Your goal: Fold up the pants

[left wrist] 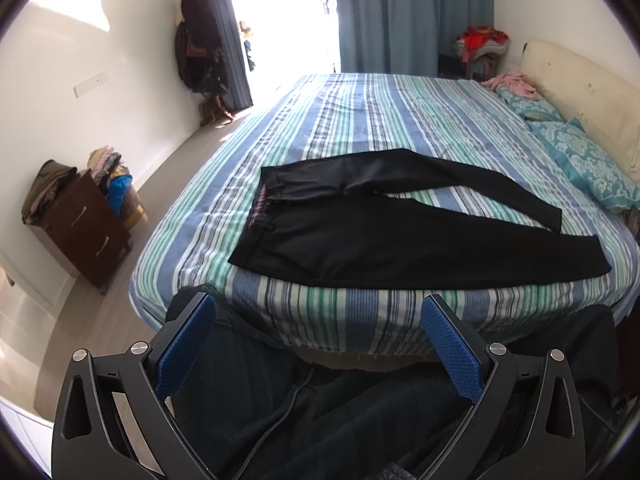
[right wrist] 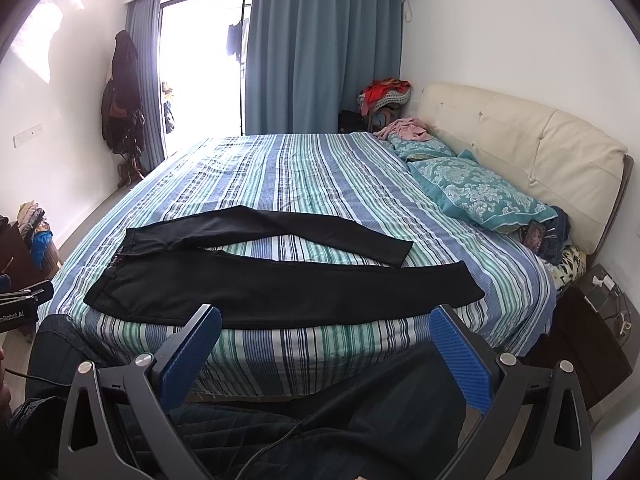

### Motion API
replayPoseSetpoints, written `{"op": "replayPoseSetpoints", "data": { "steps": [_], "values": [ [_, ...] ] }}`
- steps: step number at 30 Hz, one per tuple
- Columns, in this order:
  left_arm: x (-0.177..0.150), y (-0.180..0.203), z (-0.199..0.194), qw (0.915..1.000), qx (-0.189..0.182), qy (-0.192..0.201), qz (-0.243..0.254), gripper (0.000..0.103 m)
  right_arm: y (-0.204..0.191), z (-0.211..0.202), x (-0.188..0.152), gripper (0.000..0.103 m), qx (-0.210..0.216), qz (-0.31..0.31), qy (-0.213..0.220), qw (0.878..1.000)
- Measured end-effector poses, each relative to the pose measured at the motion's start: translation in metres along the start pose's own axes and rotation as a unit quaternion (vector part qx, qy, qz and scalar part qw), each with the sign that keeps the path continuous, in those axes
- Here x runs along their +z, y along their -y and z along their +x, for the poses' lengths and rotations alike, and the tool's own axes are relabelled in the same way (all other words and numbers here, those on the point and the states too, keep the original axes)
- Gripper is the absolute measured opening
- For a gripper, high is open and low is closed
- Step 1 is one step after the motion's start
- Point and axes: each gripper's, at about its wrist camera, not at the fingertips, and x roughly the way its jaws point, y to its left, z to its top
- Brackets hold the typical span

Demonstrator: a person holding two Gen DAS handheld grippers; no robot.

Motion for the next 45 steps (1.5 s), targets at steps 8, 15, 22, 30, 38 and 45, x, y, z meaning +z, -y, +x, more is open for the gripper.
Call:
{"op": "replayPoseSetpoints", "data": {
  "steps": [8, 15, 22, 30, 38, 45],
  "values": [
    [-0.001, 0.003, 0.001, 1.0, -0.002, -0.001, 0.005, 0.102, 0.0, 0.005, -0.001, 0.103, 0.003, 0.001, -0.01, 1.0],
    [-0.001, 0.003, 0.001, 1.0, -0.003, -0.002, 0.005, 0.102, -0.002, 0.01, -0.002, 0.103, 0.01, -0.003, -0.02, 1.0],
    [-0.002, 0.004, 0.002, 1.0, -0.003, -0.002, 0.007, 0.102, 0.001, 0.01, -0.001, 0.103, 0.01, 0.001, -0.018, 1.0],
    [-0.002, 0.004, 0.002, 1.0, -0.002, -0.002, 0.006, 0.102, 0.0, 0.011, -0.003, 0.103, -0.007, 0.001, -0.016, 1.0],
    [-0.001, 0.004, 0.001, 1.0, -0.002, -0.002, 0.006, 0.102, 0.0, 0.01, -0.003, 0.103, -0.009, -0.003, -0.017, 1.0],
    [-0.002, 0.005, 0.001, 1.0, -0.002, -0.002, 0.007, 0.102, 0.001, 0.011, -0.003, 0.103, -0.011, -0.002, -0.017, 1.0]
  ]
}}
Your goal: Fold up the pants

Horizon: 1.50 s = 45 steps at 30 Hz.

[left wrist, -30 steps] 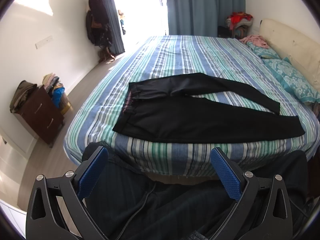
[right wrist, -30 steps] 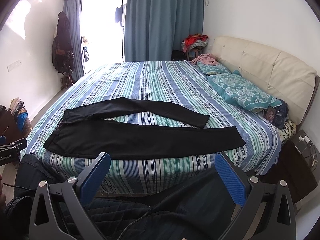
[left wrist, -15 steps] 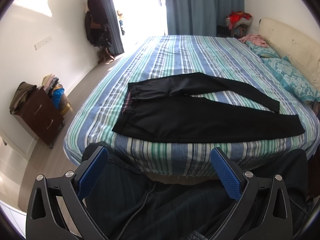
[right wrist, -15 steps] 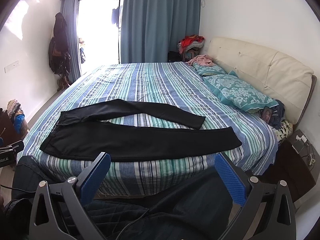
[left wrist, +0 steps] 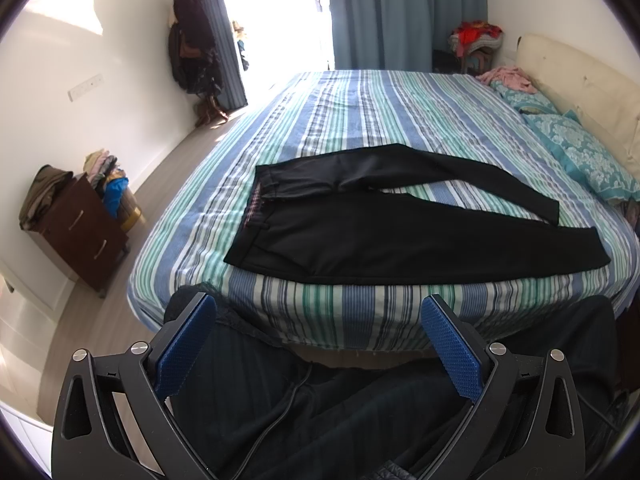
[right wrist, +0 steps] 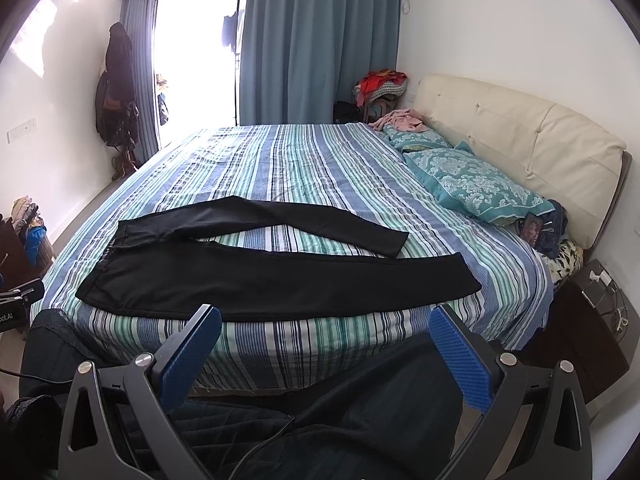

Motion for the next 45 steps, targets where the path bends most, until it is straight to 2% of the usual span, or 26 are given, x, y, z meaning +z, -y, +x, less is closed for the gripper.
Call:
{"op": "replayPoseSetpoints", "data": {
  "steps": [24, 45],
  "values": [
    [0.0003, 0.0012, -0.0003, 1.0, 0.001, 0.0, 0.0, 0.102, -0.0013, 0.002, -0.0028, 0.103, -0.015, -0.012, 0.001, 1.0],
    [0.0008, 0.0023, -0.0007, 1.0, 0.001, 0.0, 0.001, 0.102, 0.0046, 0.001, -0.0007, 0.103, -0.022, 0.01, 0.003, 1.0]
  ]
}}
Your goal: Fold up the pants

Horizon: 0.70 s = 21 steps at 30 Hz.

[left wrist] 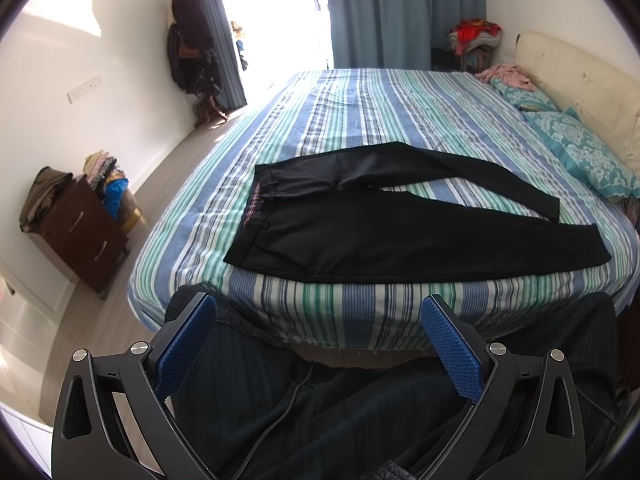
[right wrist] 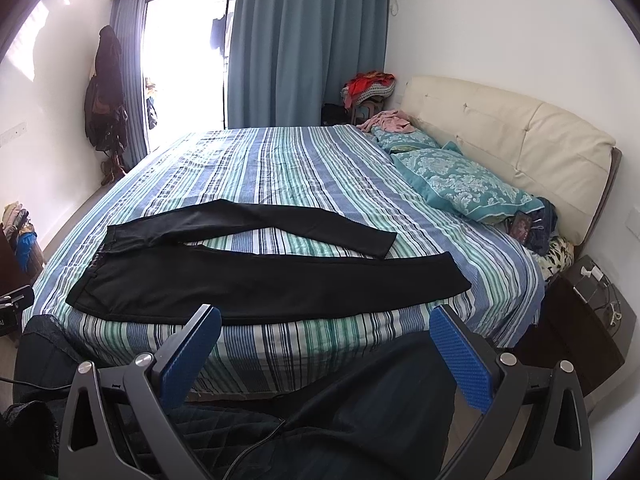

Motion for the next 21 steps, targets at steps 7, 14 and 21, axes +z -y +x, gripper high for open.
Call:
{"op": "replayPoseSetpoints", "data": {
  "steps": [7, 14, 21],
  "values": [
    [0.0003, 0.0001, 0.0, 1.0, 0.0, 0.0, 0.0, 0.102, -0.0004, 0.0005, -0.0001, 0.103, -0.005, -0.003, 0.0, 1.0],
    [0.0004, 0.0006, -0.0002, 1.0, 0.0, 0.0, 0.0, 0.102, 0.0007, 0.0017, -0.0001, 0.103, -0.005, -0.004, -0.001, 1.0],
    [-0.0007, 0.0013, -0.0002, 1.0, 0.0, 0.0, 0.0, 0.102, 0.0009, 0.0018, -0.0003, 0.103, -0.005, -0.004, -0.001, 1.0]
  ]
}}
